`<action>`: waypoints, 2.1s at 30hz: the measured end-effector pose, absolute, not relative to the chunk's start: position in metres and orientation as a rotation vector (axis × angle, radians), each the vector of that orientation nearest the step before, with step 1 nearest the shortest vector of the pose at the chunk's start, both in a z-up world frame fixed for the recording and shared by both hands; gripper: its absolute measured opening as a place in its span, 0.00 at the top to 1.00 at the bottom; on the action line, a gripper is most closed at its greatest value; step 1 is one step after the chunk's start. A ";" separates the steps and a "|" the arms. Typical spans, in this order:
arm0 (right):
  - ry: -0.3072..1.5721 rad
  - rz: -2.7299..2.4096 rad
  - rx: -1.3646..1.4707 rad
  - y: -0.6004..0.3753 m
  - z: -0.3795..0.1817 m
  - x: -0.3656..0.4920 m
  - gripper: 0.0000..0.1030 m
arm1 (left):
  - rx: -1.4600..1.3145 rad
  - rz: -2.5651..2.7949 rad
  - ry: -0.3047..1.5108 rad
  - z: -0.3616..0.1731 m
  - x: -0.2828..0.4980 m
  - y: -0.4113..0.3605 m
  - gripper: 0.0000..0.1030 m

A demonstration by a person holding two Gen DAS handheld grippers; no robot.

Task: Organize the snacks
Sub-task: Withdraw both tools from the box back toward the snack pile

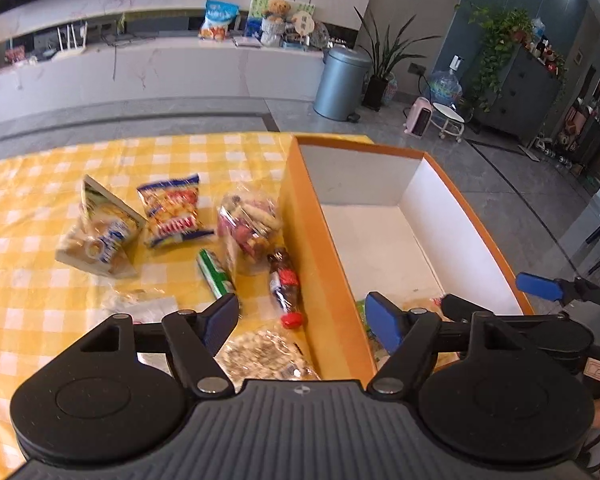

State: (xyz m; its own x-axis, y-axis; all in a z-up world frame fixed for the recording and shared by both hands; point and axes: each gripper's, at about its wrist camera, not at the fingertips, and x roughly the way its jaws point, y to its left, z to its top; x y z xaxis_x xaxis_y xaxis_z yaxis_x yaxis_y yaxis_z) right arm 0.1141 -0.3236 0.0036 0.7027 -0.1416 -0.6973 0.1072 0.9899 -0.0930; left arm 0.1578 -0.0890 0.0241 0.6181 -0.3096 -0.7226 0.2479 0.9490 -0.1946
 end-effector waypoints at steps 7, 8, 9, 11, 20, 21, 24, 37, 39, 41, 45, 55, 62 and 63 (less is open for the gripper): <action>0.748 -0.143 -0.024 -0.317 0.025 0.102 0.03 | -0.098 -0.259 0.791 0.049 0.150 -0.059 0.18; 0.747 -0.146 -0.023 -0.315 0.029 0.101 0.03 | -0.097 -0.246 0.787 0.053 0.149 -0.053 0.18; 0.745 -0.149 -0.021 -0.312 0.033 0.099 0.03 | -0.096 -0.233 0.781 0.057 0.147 -0.048 0.18; 0.723 -0.146 -0.012 -0.307 0.041 0.095 0.03 | -0.097 -0.215 0.766 0.065 0.142 -0.037 0.18; 0.626 -0.064 0.024 -0.255 0.078 0.080 0.03 | -0.181 -0.139 0.717 0.088 0.110 0.029 0.18; 0.619 -0.053 0.022 -0.247 0.081 0.080 0.03 | -0.186 -0.126 0.716 0.087 0.107 0.036 0.18; 0.631 -0.029 0.019 -0.220 0.077 0.082 0.03 | -0.216 -0.093 0.717 0.083 0.101 0.061 0.18; 0.767 0.179 -0.107 -0.113 -0.004 0.123 0.04 | -0.258 0.038 0.808 0.000 0.113 0.130 0.18; 0.819 0.214 -0.103 -0.109 -0.024 0.133 0.04 | -0.260 0.041 0.860 -0.018 0.120 0.130 0.18; 0.873 0.238 -0.064 -0.110 -0.041 0.143 0.06 | -0.276 0.055 0.903 -0.033 0.124 0.131 0.19; 0.941 0.276 -0.057 -0.110 -0.068 0.162 0.09 | -0.314 0.038 0.914 -0.048 0.128 0.133 0.19; 0.944 0.311 -0.149 -0.104 -0.086 0.183 0.25 | -0.262 0.064 1.002 -0.070 0.139 0.130 0.19; 0.910 0.235 -0.338 -0.073 -0.090 0.163 0.25 | -0.233 0.081 0.994 -0.071 0.138 0.131 0.19; 0.901 0.217 -0.367 -0.068 -0.090 0.159 0.25 | -0.234 0.079 0.992 -0.070 0.138 0.131 0.19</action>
